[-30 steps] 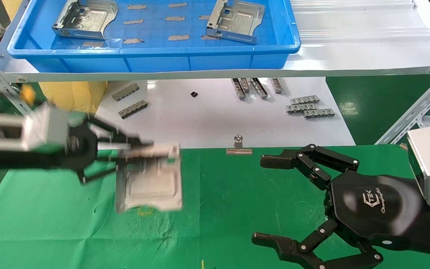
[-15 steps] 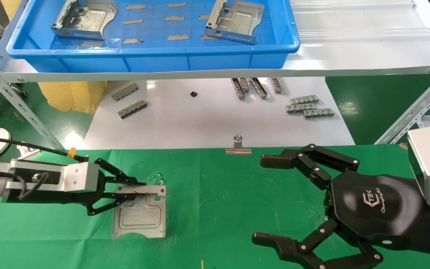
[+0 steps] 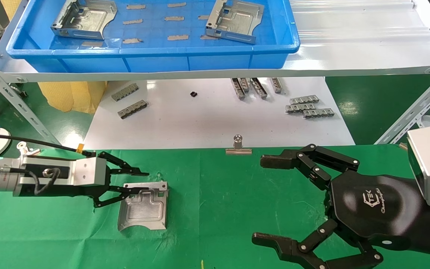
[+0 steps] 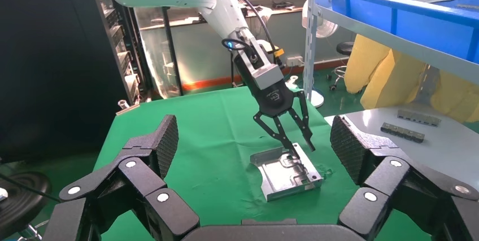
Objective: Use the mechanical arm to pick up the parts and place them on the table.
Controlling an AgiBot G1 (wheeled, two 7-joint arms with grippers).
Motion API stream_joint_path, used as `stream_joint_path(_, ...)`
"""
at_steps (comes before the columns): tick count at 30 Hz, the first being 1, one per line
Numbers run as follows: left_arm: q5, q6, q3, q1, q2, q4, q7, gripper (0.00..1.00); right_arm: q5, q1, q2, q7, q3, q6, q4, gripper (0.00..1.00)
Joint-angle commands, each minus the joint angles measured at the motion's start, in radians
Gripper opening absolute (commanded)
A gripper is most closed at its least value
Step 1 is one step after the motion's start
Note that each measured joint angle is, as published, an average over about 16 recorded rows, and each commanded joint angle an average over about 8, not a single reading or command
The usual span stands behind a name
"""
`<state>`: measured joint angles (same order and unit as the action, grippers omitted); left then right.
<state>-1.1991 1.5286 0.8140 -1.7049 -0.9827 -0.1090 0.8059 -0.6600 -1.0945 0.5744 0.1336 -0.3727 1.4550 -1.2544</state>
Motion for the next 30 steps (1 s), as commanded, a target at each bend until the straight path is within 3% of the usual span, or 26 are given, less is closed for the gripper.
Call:
stream_joint_path(1, 0.001, 0.010, -0.001, -0.007, -0.003, 0.014, 0.011, 1.00, 0.000, 0.000, 0.000, 0.000, 0.000, 0.000, 0.000, 1.00)
stream_joint_path(13, 0.147, 0.077, -0.078, 0.040, 0.014, 0.033, -0.174, 1.00, 0.000, 0.000, 0.000, 0.000, 0.000, 0.000, 0.000, 1.00)
stream_joint_path(23, 0.156, 0.076, -0.087, 0.052, 0.021, 0.011, -0.185, 1.00, 0.000, 0.000, 0.000, 0.000, 0.000, 0.000, 0.000, 1.00)
stream_joint_path(30, 0.186, 0.066, -0.129, 0.106, 0.054, -0.099, -0.261, 1.00, 0.000, 0.000, 0.000, 0.000, 0.000, 0.000, 0.000, 1.00)
